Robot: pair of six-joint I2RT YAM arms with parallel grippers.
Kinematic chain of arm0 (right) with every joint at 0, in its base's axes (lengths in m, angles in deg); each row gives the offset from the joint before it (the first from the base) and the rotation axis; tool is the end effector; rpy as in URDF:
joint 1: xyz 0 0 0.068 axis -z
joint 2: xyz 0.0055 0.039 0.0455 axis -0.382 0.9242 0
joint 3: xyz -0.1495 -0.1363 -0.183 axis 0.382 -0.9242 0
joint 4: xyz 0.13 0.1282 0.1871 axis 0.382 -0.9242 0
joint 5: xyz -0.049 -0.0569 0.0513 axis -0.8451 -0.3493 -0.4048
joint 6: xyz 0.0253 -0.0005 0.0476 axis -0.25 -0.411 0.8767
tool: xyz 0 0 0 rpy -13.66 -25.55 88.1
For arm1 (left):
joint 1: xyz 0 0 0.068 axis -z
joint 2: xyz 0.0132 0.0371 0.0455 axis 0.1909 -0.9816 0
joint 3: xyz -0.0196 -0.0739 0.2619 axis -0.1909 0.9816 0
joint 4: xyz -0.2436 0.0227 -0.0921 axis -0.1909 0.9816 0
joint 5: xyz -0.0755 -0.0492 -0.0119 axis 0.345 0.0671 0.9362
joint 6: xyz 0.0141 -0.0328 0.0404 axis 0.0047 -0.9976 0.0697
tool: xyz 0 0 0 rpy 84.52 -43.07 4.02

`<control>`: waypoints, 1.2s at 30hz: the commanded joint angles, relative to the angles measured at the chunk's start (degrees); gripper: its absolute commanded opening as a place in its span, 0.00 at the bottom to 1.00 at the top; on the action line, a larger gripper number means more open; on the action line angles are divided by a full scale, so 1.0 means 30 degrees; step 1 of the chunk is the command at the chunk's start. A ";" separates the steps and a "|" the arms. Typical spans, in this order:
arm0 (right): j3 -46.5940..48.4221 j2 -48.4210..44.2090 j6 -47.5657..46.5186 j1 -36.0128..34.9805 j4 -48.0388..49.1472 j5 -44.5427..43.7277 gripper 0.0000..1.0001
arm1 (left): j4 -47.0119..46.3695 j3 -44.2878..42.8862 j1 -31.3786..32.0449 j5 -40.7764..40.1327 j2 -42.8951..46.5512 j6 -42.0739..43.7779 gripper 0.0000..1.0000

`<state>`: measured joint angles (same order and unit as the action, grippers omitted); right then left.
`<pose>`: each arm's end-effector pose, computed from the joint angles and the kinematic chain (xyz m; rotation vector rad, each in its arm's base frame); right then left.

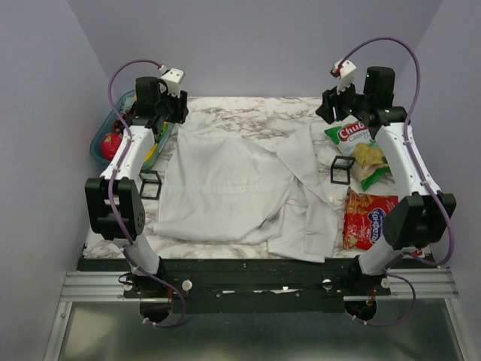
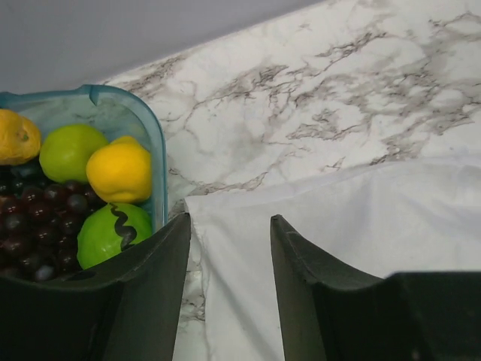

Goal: Remove the brooch from the garment

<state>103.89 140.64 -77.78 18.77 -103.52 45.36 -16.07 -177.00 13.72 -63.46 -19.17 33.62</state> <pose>0.3908 0.0424 0.3776 -0.6887 1.8633 0.3404 0.4227 -0.0293 0.3199 0.3357 1.9981 -0.2205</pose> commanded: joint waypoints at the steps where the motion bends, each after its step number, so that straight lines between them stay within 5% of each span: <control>1: -0.2043 -0.1106 -0.6127 -0.0061 -0.8030 0.0235 0.64 | 0.2999 0.1326 0.0264 0.3807 0.1507 0.0994 0.56; 11: -0.7147 -0.0846 -0.8042 -0.0062 -1.0385 -0.2816 0.70 | 0.5701 0.6657 0.0939 0.4959 0.1948 0.2667 0.55; 28: -0.8406 0.2200 -1.0238 -0.0881 -0.9832 -0.3666 0.78 | 0.6668 0.5812 0.0939 0.4813 0.1479 0.1730 0.55; 30: -0.8291 0.2553 -1.0269 -0.1260 -0.9510 -0.4161 0.67 | 0.6959 0.5695 0.0939 0.4667 0.1537 0.1759 0.54; 31: -0.7739 0.2787 -1.0095 -0.1379 -0.9451 -0.4338 0.55 | 0.7106 0.5607 0.0939 0.4638 0.1538 0.1875 0.55; 32: -0.7240 0.2963 -1.0006 -0.1438 -0.9711 -0.4398 0.29 | 0.7253 0.5461 0.0939 0.4579 0.1567 0.1934 0.54; 33: -0.6539 0.2965 -0.9860 -0.1496 -1.0004 -0.4196 0.19 | 0.7457 0.5373 0.0939 0.4579 0.1625 0.1993 0.54; 35: -0.3302 0.2878 -0.9363 -0.1468 -1.1141 -0.3786 0.01 | 0.7576 0.5255 0.0939 0.4550 0.1829 0.2110 0.54; 36: -0.1598 0.2964 -0.9216 -0.1497 -1.1584 -0.3174 0.01 | 0.7605 0.5197 0.0939 0.4578 0.1889 0.2169 0.54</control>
<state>83.52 149.91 -107.00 14.49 -135.82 34.23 4.61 -159.36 16.50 -50.57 -14.78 39.44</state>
